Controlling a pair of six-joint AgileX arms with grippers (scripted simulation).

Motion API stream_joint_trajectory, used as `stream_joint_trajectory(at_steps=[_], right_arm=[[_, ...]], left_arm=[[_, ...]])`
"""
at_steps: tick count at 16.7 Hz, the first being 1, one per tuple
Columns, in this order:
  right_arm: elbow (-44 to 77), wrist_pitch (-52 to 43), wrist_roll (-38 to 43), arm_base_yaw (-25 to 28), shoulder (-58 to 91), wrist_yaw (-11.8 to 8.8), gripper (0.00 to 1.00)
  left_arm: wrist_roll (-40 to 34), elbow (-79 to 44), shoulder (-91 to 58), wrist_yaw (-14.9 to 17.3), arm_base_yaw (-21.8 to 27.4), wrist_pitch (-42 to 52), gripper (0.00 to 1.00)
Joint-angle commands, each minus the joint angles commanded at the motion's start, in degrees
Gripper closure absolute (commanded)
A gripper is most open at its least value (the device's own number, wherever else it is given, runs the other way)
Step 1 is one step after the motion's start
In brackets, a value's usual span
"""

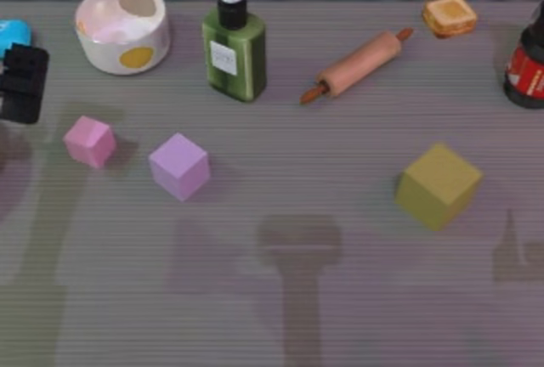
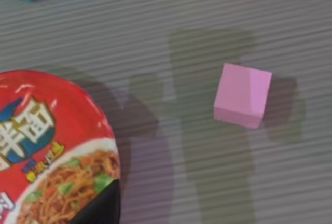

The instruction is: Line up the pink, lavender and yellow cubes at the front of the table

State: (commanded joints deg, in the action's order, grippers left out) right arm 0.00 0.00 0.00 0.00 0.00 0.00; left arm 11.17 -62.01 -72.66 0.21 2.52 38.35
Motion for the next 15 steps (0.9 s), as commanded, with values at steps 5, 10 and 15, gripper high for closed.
stream_joint_trajectory(at_steps=[5, 10, 15], right_arm=[[0.0, 0.0, 0.0, 0.0, 0.0, 0.0, 0.00], [0.0, 0.0, 0.0, 0.0, 0.0, 0.0, 0.00], [0.0, 0.0, 0.0, 0.0, 0.0, 0.0, 0.00]], left_arm=[[4.5, -24.0, -29.1, 0.0, 1.0, 15.7, 0.00], [8.0, -43.5, -51.2, 0.0, 1.7, 27.2, 0.00], [9.6, -53.4, -61.6, 0.0, 2.1, 32.6, 0.00]])
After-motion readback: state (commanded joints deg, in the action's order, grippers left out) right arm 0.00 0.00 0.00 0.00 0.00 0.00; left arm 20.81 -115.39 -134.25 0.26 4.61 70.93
